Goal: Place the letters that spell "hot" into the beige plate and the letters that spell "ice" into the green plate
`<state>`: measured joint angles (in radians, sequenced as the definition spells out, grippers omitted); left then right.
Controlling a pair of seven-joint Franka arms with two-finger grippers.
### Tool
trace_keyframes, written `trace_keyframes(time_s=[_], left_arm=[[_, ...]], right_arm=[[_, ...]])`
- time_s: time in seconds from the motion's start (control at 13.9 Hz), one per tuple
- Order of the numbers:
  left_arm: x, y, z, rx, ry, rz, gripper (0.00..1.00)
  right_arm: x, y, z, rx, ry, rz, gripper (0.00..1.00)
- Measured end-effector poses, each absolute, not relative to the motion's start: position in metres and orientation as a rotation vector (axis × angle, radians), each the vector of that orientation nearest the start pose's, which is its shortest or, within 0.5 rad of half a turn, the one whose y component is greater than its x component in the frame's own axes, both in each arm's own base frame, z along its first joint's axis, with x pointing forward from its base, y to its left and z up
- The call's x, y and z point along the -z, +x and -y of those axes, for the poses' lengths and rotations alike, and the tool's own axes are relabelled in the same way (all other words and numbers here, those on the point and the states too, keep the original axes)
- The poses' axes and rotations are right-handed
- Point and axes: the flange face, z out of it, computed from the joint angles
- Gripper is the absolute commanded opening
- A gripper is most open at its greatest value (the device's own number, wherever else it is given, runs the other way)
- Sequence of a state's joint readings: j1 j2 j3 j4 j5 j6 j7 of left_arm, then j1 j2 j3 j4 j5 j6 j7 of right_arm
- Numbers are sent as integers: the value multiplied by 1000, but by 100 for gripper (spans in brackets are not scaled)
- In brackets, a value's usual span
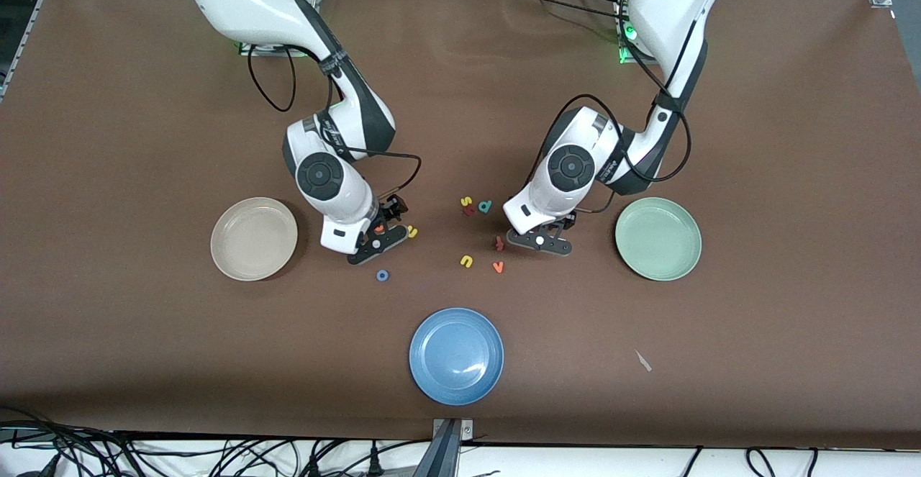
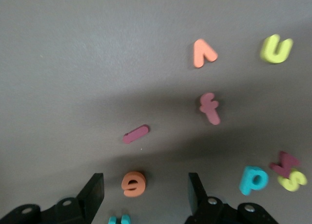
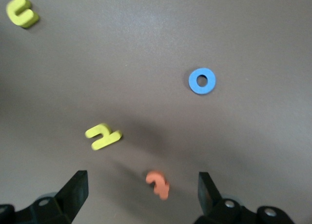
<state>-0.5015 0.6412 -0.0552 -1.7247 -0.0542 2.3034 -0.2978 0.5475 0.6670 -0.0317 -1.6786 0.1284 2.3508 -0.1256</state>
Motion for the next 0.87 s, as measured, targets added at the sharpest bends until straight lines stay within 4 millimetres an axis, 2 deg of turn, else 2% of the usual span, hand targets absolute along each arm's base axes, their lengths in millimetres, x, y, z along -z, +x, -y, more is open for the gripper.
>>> trace_keyframes(time_s=[0.14,0.36,0.5,0.65,0.87], left_arm=[[-199,562,347,-141,-3140,-356,76],[-194,558,345,-153,-3125,-369,71],[-190,556,344,-166,-3120,-370,70],[-186,553,343,-177,-3116,-372,69],[-179,549,341,-199,-3107,-374,67]], right_arm=[[-193,588,-333,6,-2936,917,100],[-178,580,-327,12,-2917,995,99],[-166,573,-322,24,-2904,1042,94],[-165,571,-320,41,-2899,1058,85],[-168,571,-320,44,-2898,1059,79]])
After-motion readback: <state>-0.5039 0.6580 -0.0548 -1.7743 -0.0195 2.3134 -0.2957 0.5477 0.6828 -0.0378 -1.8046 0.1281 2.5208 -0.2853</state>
